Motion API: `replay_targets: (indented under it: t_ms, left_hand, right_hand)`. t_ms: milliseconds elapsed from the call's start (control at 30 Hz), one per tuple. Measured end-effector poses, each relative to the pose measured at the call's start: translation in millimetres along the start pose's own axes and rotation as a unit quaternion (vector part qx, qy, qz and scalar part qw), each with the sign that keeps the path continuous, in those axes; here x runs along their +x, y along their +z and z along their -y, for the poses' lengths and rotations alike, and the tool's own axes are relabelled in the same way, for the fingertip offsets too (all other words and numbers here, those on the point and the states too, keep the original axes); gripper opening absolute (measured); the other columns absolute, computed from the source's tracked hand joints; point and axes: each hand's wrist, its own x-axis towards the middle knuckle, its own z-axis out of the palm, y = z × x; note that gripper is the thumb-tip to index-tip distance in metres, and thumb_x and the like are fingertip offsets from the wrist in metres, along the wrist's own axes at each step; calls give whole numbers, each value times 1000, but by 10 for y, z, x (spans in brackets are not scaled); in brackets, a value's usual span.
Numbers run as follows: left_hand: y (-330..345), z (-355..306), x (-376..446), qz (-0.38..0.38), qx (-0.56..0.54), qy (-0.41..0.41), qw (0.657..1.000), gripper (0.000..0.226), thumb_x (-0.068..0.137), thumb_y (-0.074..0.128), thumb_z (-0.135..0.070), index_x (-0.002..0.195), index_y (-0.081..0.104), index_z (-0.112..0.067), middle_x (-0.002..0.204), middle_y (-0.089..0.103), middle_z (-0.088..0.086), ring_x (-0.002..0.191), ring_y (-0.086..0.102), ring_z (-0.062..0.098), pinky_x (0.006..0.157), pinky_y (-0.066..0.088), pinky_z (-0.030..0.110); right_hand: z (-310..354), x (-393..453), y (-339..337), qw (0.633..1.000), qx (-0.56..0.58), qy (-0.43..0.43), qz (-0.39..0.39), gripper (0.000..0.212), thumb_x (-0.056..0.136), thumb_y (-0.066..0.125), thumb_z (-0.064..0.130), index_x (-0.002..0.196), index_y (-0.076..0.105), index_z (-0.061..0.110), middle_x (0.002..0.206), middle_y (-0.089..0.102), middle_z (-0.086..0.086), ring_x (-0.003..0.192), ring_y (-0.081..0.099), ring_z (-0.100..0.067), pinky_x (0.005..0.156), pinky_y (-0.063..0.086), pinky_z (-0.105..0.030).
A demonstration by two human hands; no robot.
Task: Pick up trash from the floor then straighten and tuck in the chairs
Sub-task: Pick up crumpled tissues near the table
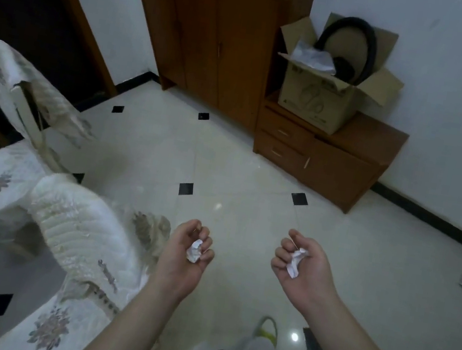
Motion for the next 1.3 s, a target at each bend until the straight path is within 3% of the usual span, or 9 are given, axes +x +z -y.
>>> replay_targets:
  t_ms: [300, 367, 467, 700, 967, 1067, 1200, 1300]
  left_hand:
    - [862, -209, 1021, -63, -44, 29, 997, 11, 81, 58, -6, 77, 49, -10, 74, 48, 5, 61, 42, 13, 43, 30, 17]
    - [954, -306, 1183, -71, -65, 33, 995, 9, 86, 54, -5, 78, 51, -9, 77, 48, 6, 64, 44, 14, 42, 32, 16]
    - [1020, -520, 1424, -77, -76, 50, 993, 6, 78, 58, -5, 77, 52, -7, 77, 50, 7, 66, 45, 14, 40, 30, 15]
    - [797, -1208, 2101, -87, -133, 90, 983, 10, 83, 52, -5, 73, 51, -7, 72, 46, 5, 57, 39, 11, 39, 29, 14]
    - [642, -2136, 2637, -118, -188, 143, 965, 19, 85, 51, -3, 67, 58, -2, 72, 53, 9, 59, 47, 16, 45, 42, 16]
    - [577, -2452, 2804, -134, -179, 153, 963, 18, 85, 52, -4, 69, 60, -3, 72, 55, 10, 60, 52, 17, 50, 45, 18]
    - [485, -2807, 3004, -158, -159, 167, 960, 6, 82, 56, -8, 76, 58, -10, 71, 55, 6, 58, 49, 16, 49, 40, 22]
    - [436, -3043, 3177, -172, -156, 180, 956, 4, 81, 58, -11, 76, 58, -12, 71, 53, 4, 57, 46, 16, 49, 38, 24]
  right_hand:
    - [1040, 1082, 569, 997, -51, 49, -2, 8, 90, 46, 17, 84, 50, 15, 57, 39, 2, 45, 32, -11, 41, 27, -22]
    - [1107, 1312, 706, 997, -50, 62, 3, 6, 89, 47, 18, 84, 50, 15, 59, 39, 2, 46, 32, -11, 42, 27, -22]
    - [1105, 1670, 960, 994, -62, 86, 23, 6, 89, 48, 18, 83, 49, 16, 61, 38, 3, 47, 31, -11, 42, 25, -22]
    - [875, 2593, 1795, 980, -130, 136, 59, 3, 80, 53, 18, 80, 50, 18, 60, 38, 4, 45, 30, -10, 40, 23, -21]
    - [589, 3439, 2832, 961, -158, 176, 145, 53, 38, 84, 17, 78, 50, 18, 58, 39, 3, 43, 35, -11, 36, 31, -23]
    - [444, 3702, 3183, 957, -163, 189, 145, 47, 43, 82, 18, 78, 50, 17, 58, 39, 3, 44, 35, -11, 38, 31, -23]
    - [254, 3991, 3553, 949, -205, 197, 138, 6, 80, 53, 18, 79, 48, 17, 59, 38, 3, 45, 34, -11, 39, 29, -22]
    - [182, 4287, 3803, 943, -223, 207, 135, 6, 86, 48, 19, 81, 49, 17, 60, 39, 3, 46, 33, -11, 41, 29, -22]
